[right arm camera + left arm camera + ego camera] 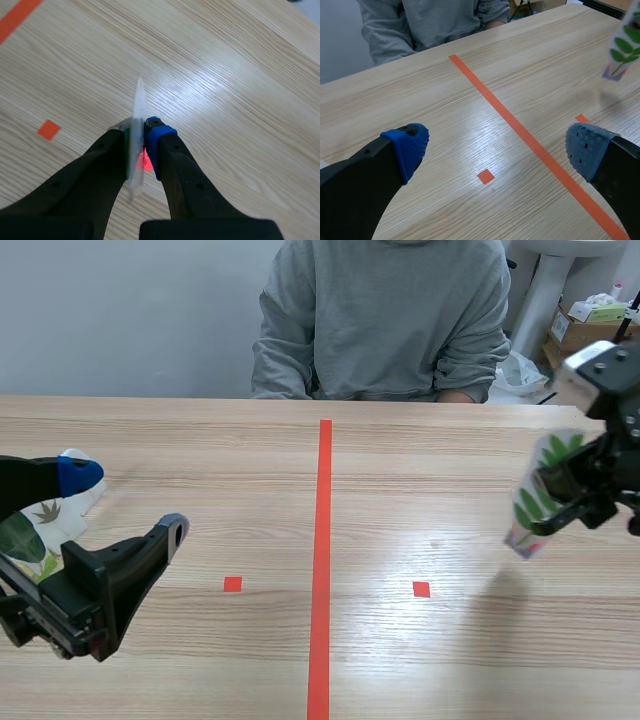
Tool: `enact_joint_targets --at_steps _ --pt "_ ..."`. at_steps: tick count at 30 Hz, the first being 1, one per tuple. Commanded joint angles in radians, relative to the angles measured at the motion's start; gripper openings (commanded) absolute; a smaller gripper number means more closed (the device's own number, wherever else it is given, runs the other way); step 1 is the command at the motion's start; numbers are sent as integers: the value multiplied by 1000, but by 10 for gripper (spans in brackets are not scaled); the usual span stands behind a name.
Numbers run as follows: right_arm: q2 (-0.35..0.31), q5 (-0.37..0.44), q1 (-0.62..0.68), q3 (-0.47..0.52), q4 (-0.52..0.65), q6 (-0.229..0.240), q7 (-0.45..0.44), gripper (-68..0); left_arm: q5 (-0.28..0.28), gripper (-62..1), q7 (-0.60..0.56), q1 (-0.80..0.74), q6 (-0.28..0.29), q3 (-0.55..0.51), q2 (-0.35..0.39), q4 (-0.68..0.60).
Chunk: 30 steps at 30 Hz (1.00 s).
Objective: Do the leaf sorting experiment
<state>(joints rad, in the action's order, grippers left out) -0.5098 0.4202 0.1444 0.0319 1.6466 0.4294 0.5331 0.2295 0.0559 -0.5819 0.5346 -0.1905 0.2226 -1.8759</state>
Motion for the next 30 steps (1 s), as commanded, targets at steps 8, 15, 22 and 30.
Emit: enact_joint_targets --at_steps 8,15,22,30 --pt "18 7 58 277 -4 -87 -80 -658 14 -24 -13 -2 0 -14 30 -16" --pt "17 -24 -2 301 -121 -109 -148 -658 14 -24 -13 1 0 -14 30 -16" --pt "17 -26 -139 301 -325 -108 -175 -658 14 -24 -13 1 0 -14 30 -16" --pt "17 -62 -251 266 -476 -109 -211 -658 14 -24 -11 1 0 -14 30 -16"
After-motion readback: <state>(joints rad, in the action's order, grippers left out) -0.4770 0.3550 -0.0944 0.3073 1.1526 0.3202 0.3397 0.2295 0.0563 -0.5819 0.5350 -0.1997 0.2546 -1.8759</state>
